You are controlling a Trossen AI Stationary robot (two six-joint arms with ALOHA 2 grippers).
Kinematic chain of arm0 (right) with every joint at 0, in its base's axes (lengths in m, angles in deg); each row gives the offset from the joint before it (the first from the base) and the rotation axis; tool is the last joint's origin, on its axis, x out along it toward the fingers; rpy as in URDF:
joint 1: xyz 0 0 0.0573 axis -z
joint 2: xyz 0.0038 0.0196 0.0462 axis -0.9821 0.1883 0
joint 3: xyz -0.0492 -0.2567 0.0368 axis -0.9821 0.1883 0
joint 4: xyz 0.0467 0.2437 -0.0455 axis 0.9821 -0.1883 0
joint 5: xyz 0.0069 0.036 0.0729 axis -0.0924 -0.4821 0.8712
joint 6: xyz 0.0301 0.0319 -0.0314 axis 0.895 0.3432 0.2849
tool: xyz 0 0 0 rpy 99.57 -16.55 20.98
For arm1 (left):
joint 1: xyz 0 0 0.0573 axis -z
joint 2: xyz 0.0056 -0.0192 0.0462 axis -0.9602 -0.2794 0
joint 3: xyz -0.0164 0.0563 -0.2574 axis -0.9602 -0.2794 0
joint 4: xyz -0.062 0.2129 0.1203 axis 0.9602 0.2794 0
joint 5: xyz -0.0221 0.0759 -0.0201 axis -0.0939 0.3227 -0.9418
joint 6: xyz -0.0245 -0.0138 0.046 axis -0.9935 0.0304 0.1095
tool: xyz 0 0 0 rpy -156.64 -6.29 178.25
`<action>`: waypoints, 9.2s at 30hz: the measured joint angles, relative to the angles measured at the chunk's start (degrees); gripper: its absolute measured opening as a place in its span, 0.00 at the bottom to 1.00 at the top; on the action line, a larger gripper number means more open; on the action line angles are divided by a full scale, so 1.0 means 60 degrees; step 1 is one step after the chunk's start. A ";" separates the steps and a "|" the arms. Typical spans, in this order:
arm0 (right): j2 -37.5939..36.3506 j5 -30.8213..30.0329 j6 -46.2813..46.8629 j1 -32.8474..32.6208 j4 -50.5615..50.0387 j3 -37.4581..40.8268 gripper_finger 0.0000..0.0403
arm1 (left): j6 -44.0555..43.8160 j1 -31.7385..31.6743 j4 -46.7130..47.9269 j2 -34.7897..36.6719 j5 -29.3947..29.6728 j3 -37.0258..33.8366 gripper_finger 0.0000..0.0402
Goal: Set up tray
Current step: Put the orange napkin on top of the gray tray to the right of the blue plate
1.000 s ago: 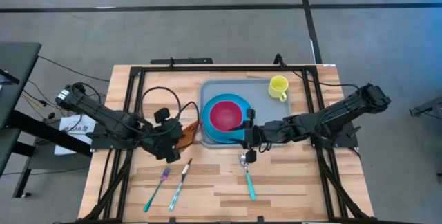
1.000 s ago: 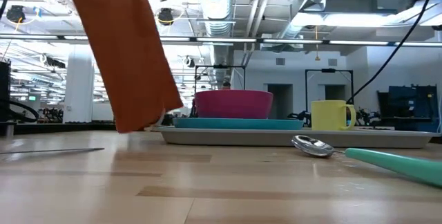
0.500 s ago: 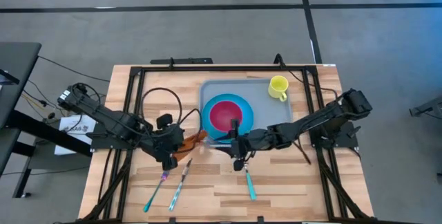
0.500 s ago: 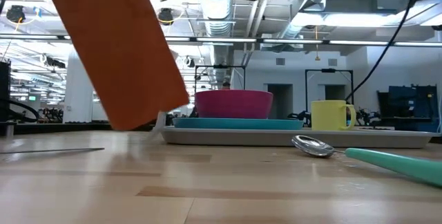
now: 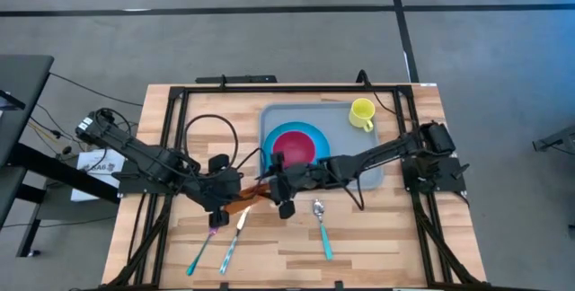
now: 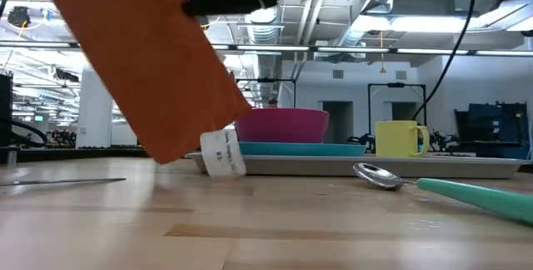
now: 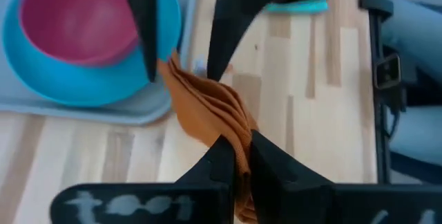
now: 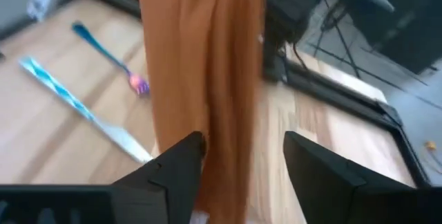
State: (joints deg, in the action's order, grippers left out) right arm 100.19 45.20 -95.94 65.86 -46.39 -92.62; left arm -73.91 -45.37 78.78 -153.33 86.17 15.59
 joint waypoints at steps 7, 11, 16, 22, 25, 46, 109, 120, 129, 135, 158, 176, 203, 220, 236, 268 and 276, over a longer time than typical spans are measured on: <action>0.0080 0.2160 0.0460 0.0141 0.0019 -0.0397 0.59 | -0.0150 0.0018 0.0719 0.0000 -0.0482 -0.0003 0.02; 0.0137 0.2344 0.0712 0.0223 0.0409 -0.0453 0.60 | -0.0079 0.0015 0.0673 0.0000 -0.0444 -0.0004 0.02; 0.0351 0.2422 0.1062 0.0385 0.1343 -0.0463 0.60 | -0.0024 0.0015 0.0524 0.0000 -0.0306 -0.0004 0.02; 0.0755 0.2686 0.1124 0.0595 0.2026 -0.0469 0.60 | 0.0257 0.0015 0.0499 0.0000 -0.0386 -0.0004 0.02; 0.0813 0.3386 0.1634 0.0688 0.2245 -0.0488 0.60 | 0.0306 0.0015 0.0502 0.0000 -0.0238 -0.0004 0.02; 0.0928 0.3759 0.1505 0.0675 0.0891 -0.0884 0.54 | 0.1535 0.0004 -0.0753 0.0004 0.0335 -0.0013 0.02; -0.4194 -0.6221 0.4186 -0.2638 -1.0733 0.2816 0.00 | 0.0861 0.0015 -0.0699 0.0007 0.0865 -0.0011 0.31; -0.7232 -0.6758 -0.0464 -0.2085 -0.2986 0.8401 0.00 | 0.0850 0.0011 -0.0778 0.0007 0.1389 -0.0011 0.31; -0.7486 -0.6973 -0.3631 -0.0767 -0.0517 1.0088 0.00 | 0.0694 0.0011 -0.0780 0.0007 0.1476 -0.0011 0.31; -0.7486 -0.6893 -0.4639 -0.0036 -0.0469 1.0092 0.01 | 0.0604 0.0011 -0.0781 0.0007 0.1569 -0.0011 0.31; -0.7192 -0.5178 -0.2296 0.0788 -0.0705 0.9888 0.27 | 0.0599 0.0011 -0.0775 0.0007 0.1570 -0.0011 0.31; -0.7188 -0.5169 -0.0690 -0.0677 -0.1558 0.9885 0.50 | 0.0599 0.0011 -0.0773 0.0007 0.1552 -0.0011 0.31; -0.7144 -0.1455 0.6033 -0.1237 -0.5554 0.7975 0.44 | 0.0797 -0.0051 -0.0769 0.0007 0.1775 -0.0011 0.31; -0.7162 -0.1731 0.9218 -0.2410 -0.7781 0.7975 0.40 | 0.0974 -0.0051 -0.0773 0.0004 0.1912 -0.0011 0.31; -0.7166 -0.3089 1.1656 -0.1900 -0.8213 0.7975 0.12 | 0.0985 -0.0051 -0.0773 0.0004 0.2045 -0.0011 0.31; -0.4711 -0.3848 1.1223 0.0662 -0.7792 0.7986 0.00 | 0.1184 -0.0073 -0.0765 0.0004 0.2426 -0.0651 0.31; -0.4594 -0.4327 0.8022 0.1500 -0.7218 0.7968 0.00 | 0.1185 -0.0073 -0.0780 0.0004 0.2349 -0.0656 0.31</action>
State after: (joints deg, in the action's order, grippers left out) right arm 72.63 19.24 -47.81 74.86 -89.70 -44.82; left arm -66.80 -45.81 74.10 -153.31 100.27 11.65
